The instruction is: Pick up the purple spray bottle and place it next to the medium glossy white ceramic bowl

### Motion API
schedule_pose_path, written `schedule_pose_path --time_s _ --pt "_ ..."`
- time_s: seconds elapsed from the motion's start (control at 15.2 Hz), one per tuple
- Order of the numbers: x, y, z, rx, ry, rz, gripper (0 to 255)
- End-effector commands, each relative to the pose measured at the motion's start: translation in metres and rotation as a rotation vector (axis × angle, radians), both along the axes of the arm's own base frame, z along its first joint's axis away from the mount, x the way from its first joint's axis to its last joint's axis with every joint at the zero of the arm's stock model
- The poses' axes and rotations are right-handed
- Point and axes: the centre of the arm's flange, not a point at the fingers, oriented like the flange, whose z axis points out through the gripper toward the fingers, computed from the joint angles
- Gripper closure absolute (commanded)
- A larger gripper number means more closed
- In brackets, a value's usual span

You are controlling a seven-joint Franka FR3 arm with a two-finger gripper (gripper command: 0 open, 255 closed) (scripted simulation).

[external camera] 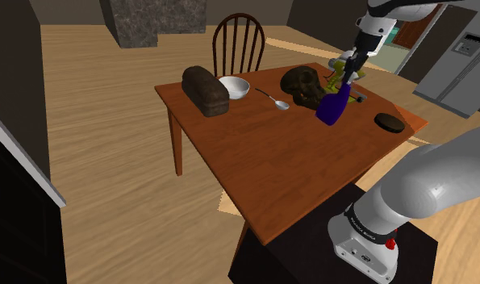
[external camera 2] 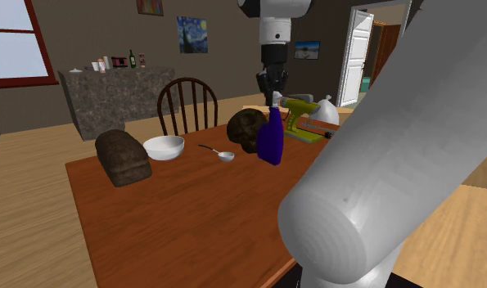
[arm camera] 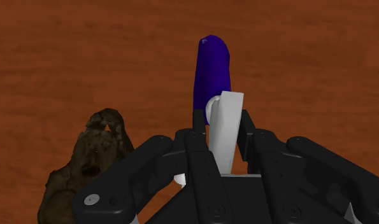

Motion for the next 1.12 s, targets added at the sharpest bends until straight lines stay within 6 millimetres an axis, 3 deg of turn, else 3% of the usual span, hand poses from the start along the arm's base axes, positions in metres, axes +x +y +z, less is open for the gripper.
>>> schedule_pose_path --time_s 0.0,1.06 --pt "-0.001 0.001 0.011 0.0 0.0 0.0 255" --pt "-0.001 0.001 0.096 0.0 0.0 0.0 255"
